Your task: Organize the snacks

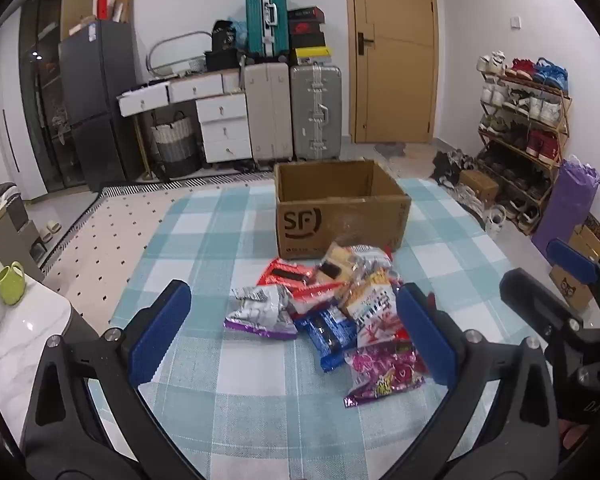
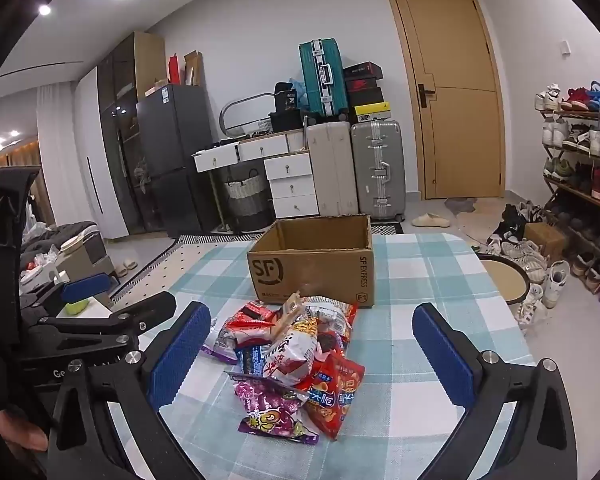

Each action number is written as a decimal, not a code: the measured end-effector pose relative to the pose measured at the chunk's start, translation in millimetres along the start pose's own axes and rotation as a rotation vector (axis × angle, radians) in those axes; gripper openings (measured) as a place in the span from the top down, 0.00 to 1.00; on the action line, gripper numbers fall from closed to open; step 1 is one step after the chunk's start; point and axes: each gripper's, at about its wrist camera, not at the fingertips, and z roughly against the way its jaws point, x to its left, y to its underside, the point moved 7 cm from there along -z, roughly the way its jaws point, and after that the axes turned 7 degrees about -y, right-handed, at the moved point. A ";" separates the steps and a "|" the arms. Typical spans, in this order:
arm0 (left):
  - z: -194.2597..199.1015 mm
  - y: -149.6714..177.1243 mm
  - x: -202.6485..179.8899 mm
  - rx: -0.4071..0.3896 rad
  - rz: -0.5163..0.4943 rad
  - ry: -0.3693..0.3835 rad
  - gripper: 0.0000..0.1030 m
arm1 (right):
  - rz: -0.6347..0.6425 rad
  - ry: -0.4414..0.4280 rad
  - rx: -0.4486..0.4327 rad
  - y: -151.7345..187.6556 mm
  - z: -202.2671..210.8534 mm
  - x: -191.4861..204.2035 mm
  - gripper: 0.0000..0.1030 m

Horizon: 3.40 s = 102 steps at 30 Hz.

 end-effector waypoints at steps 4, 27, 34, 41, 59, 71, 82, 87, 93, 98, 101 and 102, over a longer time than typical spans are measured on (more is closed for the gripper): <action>0.3 3.4 4.3 0.021 0.004 0.017 0.00 | -0.008 -0.010 0.002 0.6 2.2 -0.6 0.00; 12.5 2.0 1.8 -0.018 0.012 0.032 0.01 | 0.007 -0.025 0.034 2.9 -1.5 9.0 0.00; 16.7 -0.3 4.4 -0.024 0.017 0.006 0.01 | 0.008 -0.029 0.029 3.4 0.3 8.7 0.00; 13.7 0.6 11.5 -0.013 0.032 0.012 0.01 | 0.011 -0.031 0.029 3.5 3.1 11.9 0.00; 9.6 9.2 15.9 0.001 0.046 0.005 0.01 | 0.018 -0.028 0.028 7.5 5.1 15.2 0.00; -2.9 16.4 16.7 0.046 0.058 0.014 0.01 | 0.050 -0.015 0.013 7.5 11.5 18.4 0.00; -40.3 47.6 -8.4 0.165 0.022 0.125 0.01 | 0.023 0.026 0.032 20.0 4.8 -8.3 0.00; -66.1 70.5 -29.6 0.252 0.005 0.212 0.01 | -0.005 0.024 0.057 30.2 -1.9 -24.6 0.00; -96.0 94.6 -59.7 0.344 -0.007 0.312 0.04 | -0.051 0.029 0.089 46.2 -10.1 -47.2 0.00; -116.2 103.6 -73.6 0.381 -0.012 0.340 0.05 | -0.074 0.033 0.121 60.6 -19.9 -61.9 0.00; -127.2 107.6 -78.0 0.415 0.008 0.357 0.12 | -0.102 0.028 0.133 66.1 -26.5 -71.5 0.00; -131.0 109.0 -79.8 0.428 0.013 0.364 0.17 | -0.107 0.028 0.137 67.8 -28.8 -74.4 0.00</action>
